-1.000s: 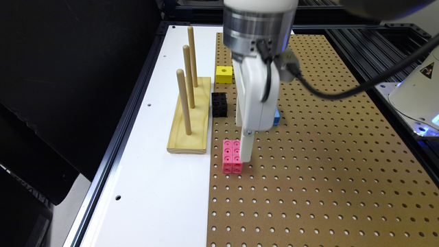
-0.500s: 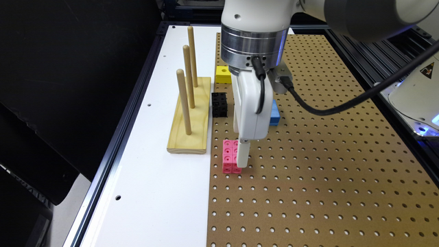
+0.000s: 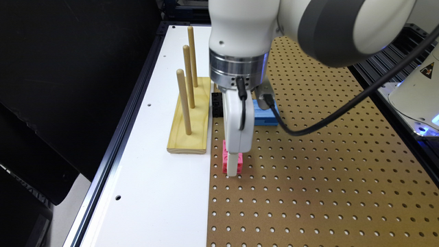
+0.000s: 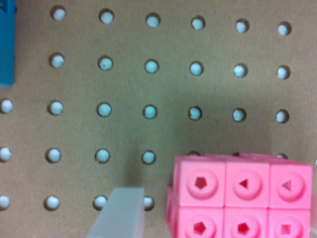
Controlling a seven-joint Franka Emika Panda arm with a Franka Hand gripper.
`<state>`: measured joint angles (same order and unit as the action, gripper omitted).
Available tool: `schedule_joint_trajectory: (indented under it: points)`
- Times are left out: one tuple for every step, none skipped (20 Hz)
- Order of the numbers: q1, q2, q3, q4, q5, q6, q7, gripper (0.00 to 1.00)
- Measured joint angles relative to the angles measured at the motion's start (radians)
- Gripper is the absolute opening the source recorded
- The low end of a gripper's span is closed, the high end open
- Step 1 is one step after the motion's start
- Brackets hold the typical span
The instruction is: Pick up pink block.
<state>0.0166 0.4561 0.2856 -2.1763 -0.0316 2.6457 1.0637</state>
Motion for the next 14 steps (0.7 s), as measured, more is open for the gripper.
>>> schedule_joint_trajectory:
  points:
    - [0.0, 0.001, 0.0, 0.001, 0.0, 0.0, 0.0, 1.0]
    - [0.0, 0.001, 0.0, 0.001, 0.0, 0.0, 0.0, 1.0]
    - [0.0, 0.001, 0.0, 0.002, 0.0, 0.0, 0.0, 1.0]
    - [0.0, 0.001, 0.0, 0.002, 0.0, 0.0, 0.0, 1.0]
    - [0.001, 0.001, 0.0, 0.002, 0.0, 0.0, 0.0, 1.0]
    - [0.002, 0.001, 0.0, 0.002, 0.0, 0.0, 0.0, 1.0]
    - [0.003, 0.001, 0.0, 0.002, 0.0, 0.0, 0.0, 1.0]
    - [0.004, 0.001, 0.0, 0.002, 0.0, 0.0, 0.001, 1.0]
    - [0.006, 0.001, 0.0, 0.002, 0.0, 0.0, 0.001, 1.0]
    - [0.007, 0.001, 0.0, 0.002, 0.0, 0.0, 0.002, 1.0]
    - [0.008, 0.001, 0.0, 0.002, 0.0, 0.0, 0.003, 1.0]
    - [0.01, 0.001, 0.0, 0.002, 0.0, 0.0, 0.004, 1.0]
    - [0.012, 0.001, 0.0, 0.002, 0.0, 0.0, 0.006, 1.0]
    - [0.013, 0.001, 0.0, 0.002, 0.0, 0.0, 0.007, 1.0]
